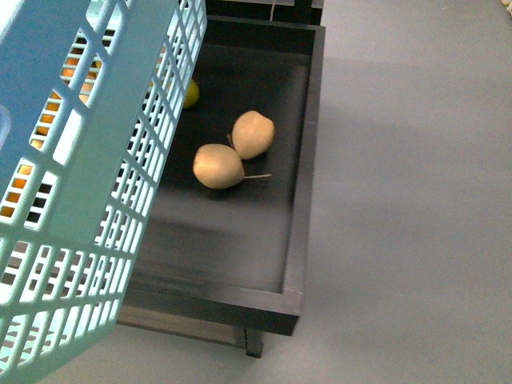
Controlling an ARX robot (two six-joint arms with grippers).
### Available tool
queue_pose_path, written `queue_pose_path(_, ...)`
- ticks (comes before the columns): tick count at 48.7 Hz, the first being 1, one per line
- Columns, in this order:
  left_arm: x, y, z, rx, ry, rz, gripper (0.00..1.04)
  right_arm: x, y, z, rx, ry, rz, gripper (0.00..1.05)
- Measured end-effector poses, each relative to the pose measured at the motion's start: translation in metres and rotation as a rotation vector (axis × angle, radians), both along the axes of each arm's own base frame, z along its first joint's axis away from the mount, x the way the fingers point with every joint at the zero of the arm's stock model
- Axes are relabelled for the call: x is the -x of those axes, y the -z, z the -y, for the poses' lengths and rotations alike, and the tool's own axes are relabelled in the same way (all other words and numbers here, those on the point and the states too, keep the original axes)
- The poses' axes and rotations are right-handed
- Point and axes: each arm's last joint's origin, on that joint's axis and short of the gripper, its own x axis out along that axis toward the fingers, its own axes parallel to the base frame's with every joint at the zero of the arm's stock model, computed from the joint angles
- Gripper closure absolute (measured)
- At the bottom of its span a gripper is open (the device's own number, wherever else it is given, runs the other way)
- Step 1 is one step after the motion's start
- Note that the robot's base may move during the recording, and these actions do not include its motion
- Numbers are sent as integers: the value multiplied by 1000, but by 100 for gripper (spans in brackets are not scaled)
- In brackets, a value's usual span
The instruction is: Pick lemon and mango into basket
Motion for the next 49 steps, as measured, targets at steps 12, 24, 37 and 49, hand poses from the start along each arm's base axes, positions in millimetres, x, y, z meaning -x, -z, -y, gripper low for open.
queue_pose_path(12, 0, 0, 0, 0, 2, -1, 100, 0, 0, 0, -1, 0, 1, 9)
queue_pose_path(24, 0, 0, 0, 0, 2, -1, 100, 0, 0, 0, 0, 1, 0, 9)
queue_pose_path(37, 0, 0, 0, 0, 2, -2, 100, 0, 0, 0, 0, 0, 0, 9)
queue_pose_path(49, 0, 0, 0, -2, 0, -4, 100, 0, 0, 0, 0, 0, 0, 9)
